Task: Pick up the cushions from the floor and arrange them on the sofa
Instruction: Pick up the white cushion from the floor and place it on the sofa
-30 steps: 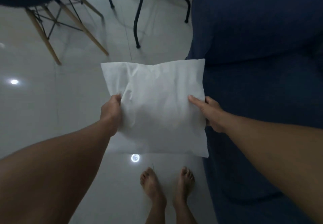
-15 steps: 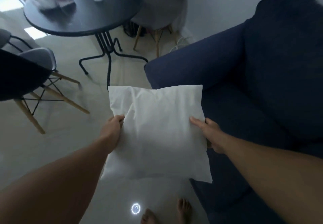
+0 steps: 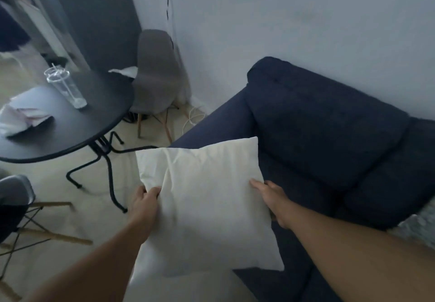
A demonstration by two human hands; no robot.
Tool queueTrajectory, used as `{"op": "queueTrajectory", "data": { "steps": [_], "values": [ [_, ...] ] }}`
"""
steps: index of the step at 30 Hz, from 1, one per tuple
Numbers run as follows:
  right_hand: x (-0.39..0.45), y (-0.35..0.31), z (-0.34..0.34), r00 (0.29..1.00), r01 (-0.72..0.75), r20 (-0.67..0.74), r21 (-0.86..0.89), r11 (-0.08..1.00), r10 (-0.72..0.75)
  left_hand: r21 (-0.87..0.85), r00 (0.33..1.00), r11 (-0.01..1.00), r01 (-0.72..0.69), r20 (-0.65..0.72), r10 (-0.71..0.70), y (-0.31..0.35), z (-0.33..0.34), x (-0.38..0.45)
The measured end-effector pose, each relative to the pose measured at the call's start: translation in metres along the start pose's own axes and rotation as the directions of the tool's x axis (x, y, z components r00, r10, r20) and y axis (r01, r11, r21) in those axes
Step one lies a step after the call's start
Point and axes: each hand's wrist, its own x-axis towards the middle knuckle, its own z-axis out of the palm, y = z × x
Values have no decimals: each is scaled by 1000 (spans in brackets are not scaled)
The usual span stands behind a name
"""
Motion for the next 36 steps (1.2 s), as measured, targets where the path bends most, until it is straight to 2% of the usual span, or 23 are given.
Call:
{"op": "queueTrajectory", "data": {
  "steps": [5, 9, 13, 23, 30, 36],
  "values": [
    [7, -8, -46, 983, 28, -185, 92, 995, -11, 48, 990, 998, -41, 136, 34, 54, 58, -10],
    [22, -15, -88, 960, 46, -280, 123, 991, -10, 112, 979, 994, -9, 204, -15, 88, 101, -7],
    [35, -29, -132, 954, 38, -301, 161, 986, 12, 173, 953, 984, -34, 301, -20, 115, 136, -9],
    [32, -34, -209, 938, 51, -345, 197, 979, 21, 216, 907, 973, -86, 422, -13, 159, 207, -29],
    [25, -14, -234, 893, 56, -446, 245, 968, 61, 226, 828, 967, -113, 560, -34, 181, 259, -30],
    [27, -7, -229, 838, 29, -530, 279, 960, 129, 191, 752, 975, -111, 658, -43, 190, 289, -12]
  ]
}}
